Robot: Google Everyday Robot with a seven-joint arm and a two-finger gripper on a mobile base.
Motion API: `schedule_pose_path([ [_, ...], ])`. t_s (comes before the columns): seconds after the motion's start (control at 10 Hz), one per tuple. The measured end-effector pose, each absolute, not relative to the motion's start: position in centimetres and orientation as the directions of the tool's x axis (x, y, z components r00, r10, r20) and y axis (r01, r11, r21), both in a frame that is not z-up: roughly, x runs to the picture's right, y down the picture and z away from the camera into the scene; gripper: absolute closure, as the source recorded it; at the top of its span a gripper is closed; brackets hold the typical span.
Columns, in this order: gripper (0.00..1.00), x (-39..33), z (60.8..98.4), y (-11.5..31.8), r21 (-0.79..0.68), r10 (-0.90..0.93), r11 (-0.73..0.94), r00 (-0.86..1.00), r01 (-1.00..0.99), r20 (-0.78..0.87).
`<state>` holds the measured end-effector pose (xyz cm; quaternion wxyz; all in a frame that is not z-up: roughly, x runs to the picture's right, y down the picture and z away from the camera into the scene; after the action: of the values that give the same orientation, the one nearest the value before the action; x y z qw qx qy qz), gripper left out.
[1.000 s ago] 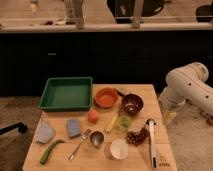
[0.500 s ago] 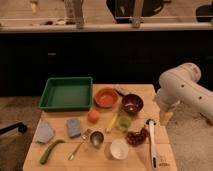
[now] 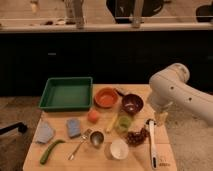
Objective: Place towel in purple bowl
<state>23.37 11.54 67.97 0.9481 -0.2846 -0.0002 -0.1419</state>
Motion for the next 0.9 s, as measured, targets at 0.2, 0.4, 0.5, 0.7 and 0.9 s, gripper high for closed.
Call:
schedule_pose_path([
  [0.2, 0.2, 20.9, 67.7, 11.9, -0.534, -0.354, 0.763, 0.927, 0.365, 0.127],
  [0.4, 0.2, 17.9, 67.5, 12.2, -0.525, -0.438, 0.718, 0.883, 0.456, 0.168],
  [0.5, 0.2, 16.8, 67.4, 12.4, -0.524, -0.471, 0.696, 0.863, 0.49, 0.182],
  [0.7, 0.2, 14.3, 67.1, 13.0, -0.52, -0.542, 0.642, 0.813, 0.563, 0.21],
  [0.9, 0.2, 11.7, 67.0, 13.8, -0.513, -0.608, 0.584, 0.758, 0.629, 0.235],
])
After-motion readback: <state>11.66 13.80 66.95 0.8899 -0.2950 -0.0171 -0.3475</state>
